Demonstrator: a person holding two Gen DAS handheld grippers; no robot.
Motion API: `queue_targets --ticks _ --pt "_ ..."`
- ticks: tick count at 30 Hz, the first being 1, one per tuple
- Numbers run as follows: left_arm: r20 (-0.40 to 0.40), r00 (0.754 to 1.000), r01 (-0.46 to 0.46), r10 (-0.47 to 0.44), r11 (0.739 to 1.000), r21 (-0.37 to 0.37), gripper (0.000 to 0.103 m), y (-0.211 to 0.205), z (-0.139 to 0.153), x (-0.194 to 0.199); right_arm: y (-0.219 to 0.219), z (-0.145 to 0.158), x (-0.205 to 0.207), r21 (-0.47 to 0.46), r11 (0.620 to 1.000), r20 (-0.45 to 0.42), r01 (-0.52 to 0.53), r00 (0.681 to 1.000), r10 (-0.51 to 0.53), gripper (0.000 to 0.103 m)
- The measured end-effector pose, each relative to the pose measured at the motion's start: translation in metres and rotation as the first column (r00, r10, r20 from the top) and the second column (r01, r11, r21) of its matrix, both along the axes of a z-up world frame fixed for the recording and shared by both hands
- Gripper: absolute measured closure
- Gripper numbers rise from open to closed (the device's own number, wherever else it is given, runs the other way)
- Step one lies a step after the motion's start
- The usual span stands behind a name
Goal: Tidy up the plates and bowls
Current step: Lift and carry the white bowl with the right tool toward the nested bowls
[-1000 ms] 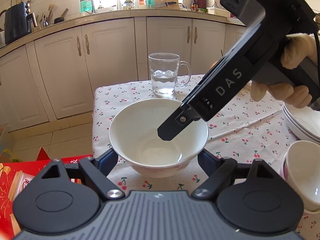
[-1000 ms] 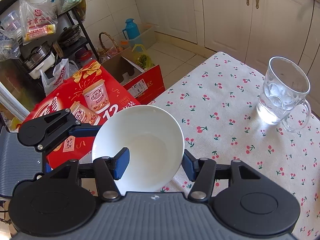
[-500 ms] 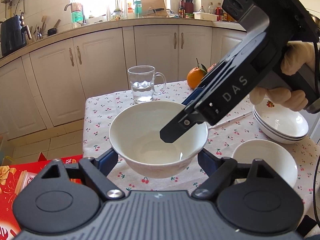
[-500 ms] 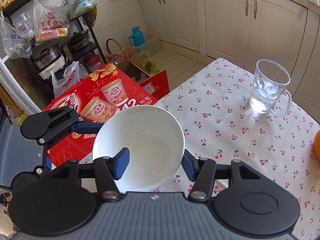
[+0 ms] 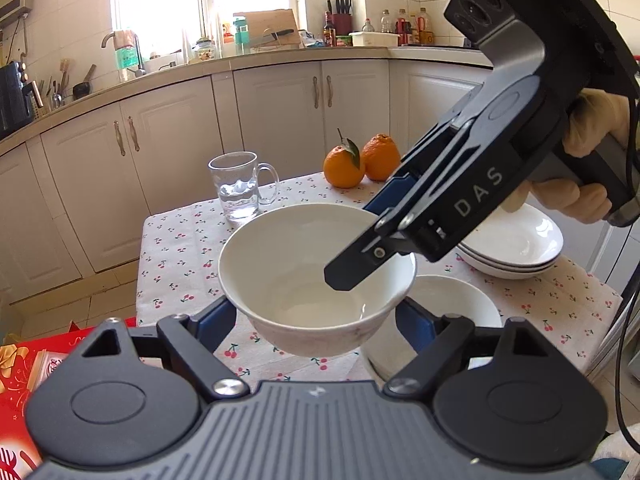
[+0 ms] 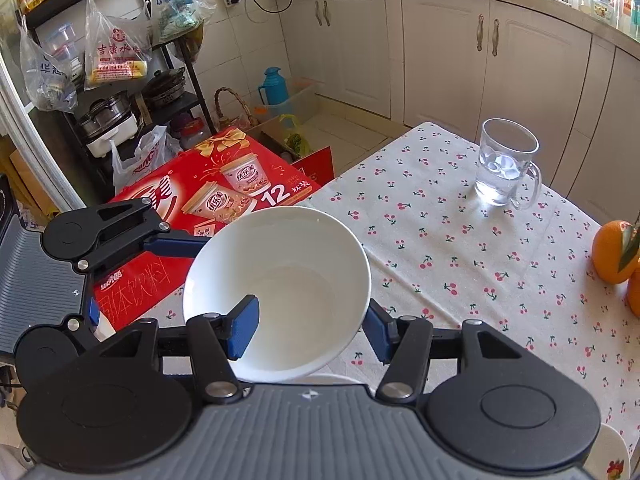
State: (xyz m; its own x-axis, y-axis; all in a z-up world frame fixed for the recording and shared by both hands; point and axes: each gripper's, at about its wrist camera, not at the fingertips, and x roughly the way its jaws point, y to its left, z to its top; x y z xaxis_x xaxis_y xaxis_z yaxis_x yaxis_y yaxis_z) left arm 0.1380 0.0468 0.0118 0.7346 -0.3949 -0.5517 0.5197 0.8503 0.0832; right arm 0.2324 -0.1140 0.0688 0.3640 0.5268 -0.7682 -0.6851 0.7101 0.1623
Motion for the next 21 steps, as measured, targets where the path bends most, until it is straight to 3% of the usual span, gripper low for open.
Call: queue_targets --ticks 21 --pt "-0.055 0.994 0.09 -0.09 0.996 0.0 0.017 -0.047 -0.019 -0.024 -0.061 -0.02 -0.048 0.012 0.995 -0.017 0.097 0.995 -0.096 0.039"
